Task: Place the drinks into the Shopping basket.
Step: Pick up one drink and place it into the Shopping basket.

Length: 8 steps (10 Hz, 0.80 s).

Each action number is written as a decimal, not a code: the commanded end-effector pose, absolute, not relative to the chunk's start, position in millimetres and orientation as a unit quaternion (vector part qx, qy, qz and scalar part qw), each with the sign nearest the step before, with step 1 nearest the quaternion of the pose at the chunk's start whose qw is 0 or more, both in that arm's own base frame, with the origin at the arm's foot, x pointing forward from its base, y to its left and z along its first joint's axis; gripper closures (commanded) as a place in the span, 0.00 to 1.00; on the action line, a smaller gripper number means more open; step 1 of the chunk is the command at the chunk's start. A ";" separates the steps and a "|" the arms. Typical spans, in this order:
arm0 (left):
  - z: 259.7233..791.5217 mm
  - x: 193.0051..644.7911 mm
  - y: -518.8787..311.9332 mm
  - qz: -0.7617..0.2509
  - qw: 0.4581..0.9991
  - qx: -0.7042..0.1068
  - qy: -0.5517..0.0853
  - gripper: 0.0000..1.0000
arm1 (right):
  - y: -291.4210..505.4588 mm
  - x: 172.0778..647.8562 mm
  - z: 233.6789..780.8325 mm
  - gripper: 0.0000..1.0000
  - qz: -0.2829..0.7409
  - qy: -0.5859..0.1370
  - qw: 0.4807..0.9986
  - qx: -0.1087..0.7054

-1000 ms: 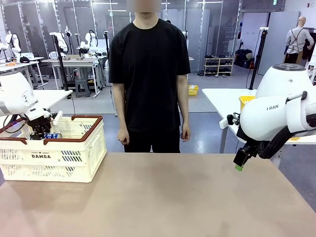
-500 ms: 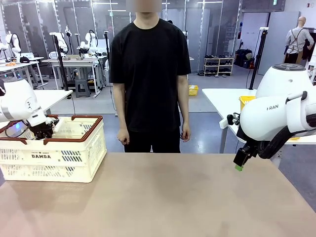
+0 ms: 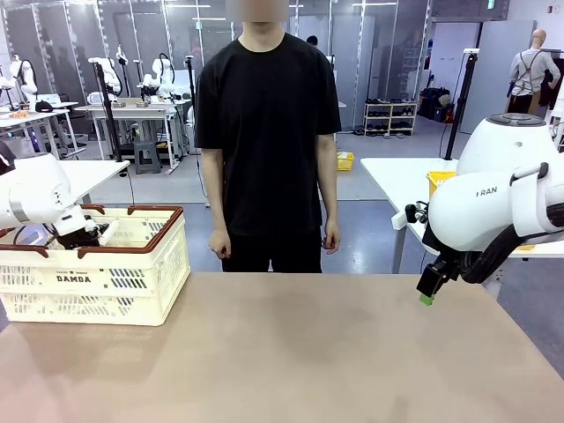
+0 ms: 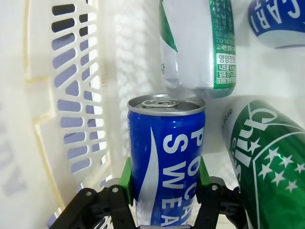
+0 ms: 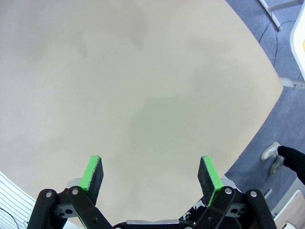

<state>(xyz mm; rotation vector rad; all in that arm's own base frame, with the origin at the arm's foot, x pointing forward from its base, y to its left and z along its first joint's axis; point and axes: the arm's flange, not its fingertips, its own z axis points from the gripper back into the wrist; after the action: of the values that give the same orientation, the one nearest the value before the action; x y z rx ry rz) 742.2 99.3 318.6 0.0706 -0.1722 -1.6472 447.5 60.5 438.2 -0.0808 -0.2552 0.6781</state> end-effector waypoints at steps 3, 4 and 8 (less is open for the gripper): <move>309.2 758.0 101.3 -0.745 0.663 0.021 -0.070 0.43 | 58.7 447.9 439.0 0.00 0.334 -0.122 0.934 -0.044; 306.8 757.4 101.7 -0.745 0.663 0.019 -0.070 0.43 | 58.7 447.9 439.0 0.00 0.334 -0.122 0.934 -0.044; 303.3 755.9 102.9 -0.751 0.657 0.018 -0.067 0.43 | 58.7 447.9 439.0 0.00 0.334 -0.122 0.934 -0.044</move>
<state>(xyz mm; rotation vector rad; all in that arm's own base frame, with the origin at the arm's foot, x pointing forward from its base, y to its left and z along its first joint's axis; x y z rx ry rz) 746.1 100.9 307.9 0.0515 -0.1484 -1.6671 447.5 60.5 438.2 -0.0808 -0.2552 0.6781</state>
